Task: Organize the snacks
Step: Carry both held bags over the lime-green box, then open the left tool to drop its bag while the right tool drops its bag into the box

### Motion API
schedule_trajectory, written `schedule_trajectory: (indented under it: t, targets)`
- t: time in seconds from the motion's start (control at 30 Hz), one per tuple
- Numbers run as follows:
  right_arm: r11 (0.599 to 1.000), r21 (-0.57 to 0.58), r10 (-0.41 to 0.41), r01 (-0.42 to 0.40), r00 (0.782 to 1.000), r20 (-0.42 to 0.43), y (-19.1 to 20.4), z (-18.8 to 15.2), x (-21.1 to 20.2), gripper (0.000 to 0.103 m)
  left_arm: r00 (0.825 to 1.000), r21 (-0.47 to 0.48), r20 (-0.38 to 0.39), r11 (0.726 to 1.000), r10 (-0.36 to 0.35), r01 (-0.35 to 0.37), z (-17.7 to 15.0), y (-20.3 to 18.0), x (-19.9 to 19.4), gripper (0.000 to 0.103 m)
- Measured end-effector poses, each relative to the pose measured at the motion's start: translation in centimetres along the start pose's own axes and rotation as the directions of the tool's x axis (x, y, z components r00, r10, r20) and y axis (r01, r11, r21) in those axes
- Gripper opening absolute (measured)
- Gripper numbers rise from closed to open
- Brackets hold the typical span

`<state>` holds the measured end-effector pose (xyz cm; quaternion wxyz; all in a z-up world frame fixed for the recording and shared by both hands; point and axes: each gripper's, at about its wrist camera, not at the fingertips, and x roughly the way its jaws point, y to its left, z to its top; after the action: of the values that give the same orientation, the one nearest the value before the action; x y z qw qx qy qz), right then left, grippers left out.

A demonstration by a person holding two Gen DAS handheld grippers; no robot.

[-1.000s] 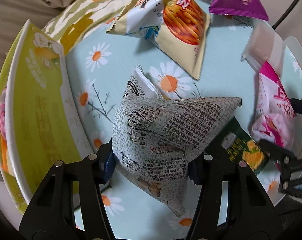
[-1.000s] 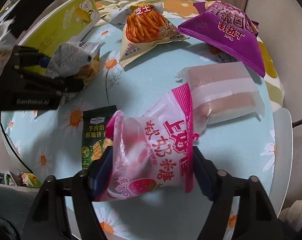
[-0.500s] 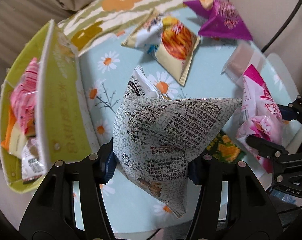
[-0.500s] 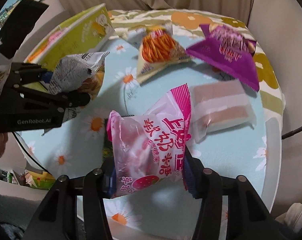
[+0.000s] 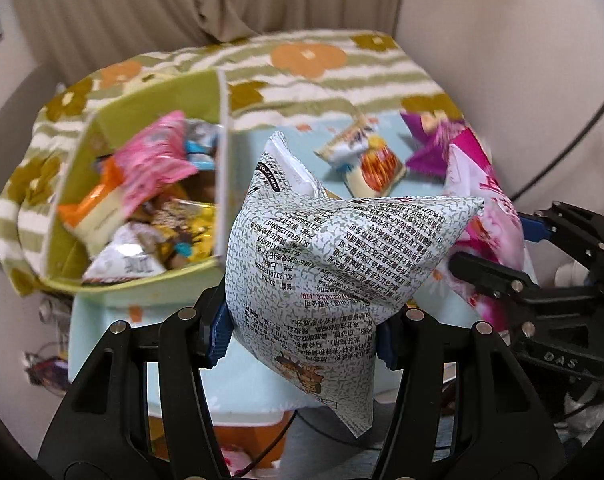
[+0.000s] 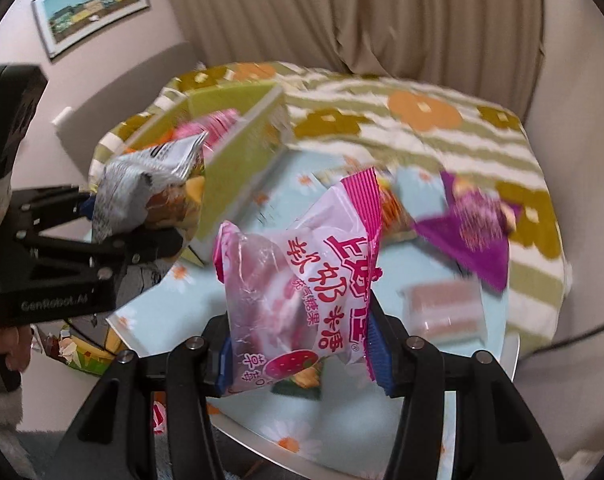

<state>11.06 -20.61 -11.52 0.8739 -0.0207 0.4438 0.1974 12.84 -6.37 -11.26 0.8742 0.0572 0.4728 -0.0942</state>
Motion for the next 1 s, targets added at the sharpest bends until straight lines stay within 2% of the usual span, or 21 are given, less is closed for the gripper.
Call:
schedule_trajectory:
  t: [0.23,0.5,0.77,1.0]
  targets:
    - [0.997,-0.061,0.054,-0.051,0.997,0.051,4.0,4.3,-0.6,0.05,0.995,-0.1,0.08,0.994,0.053,-0.045,0.2,5.2,-4.3,0.053]
    - [0.993,-0.095,0.084,-0.076,0.993,0.083,8.6,10.0,0.8,0.05,0.988,-0.18,0.117,0.981,0.102,-0.08,2.1,13.3,-5.1,0.053]
    - [0.995,-0.052,0.091,-0.087,0.993,0.072,11.9,14.2,4.6,0.05,0.994,-0.202,0.08,0.977,0.079,-0.062,4.3,20.7,-0.6,0.053]
    - [0.998,0.009,0.061,-0.061,0.998,0.02,13.1,15.8,8.6,0.05,1.0,-0.175,0.027,0.985,0.013,-0.008,5.3,23.5,4.8,0.053]
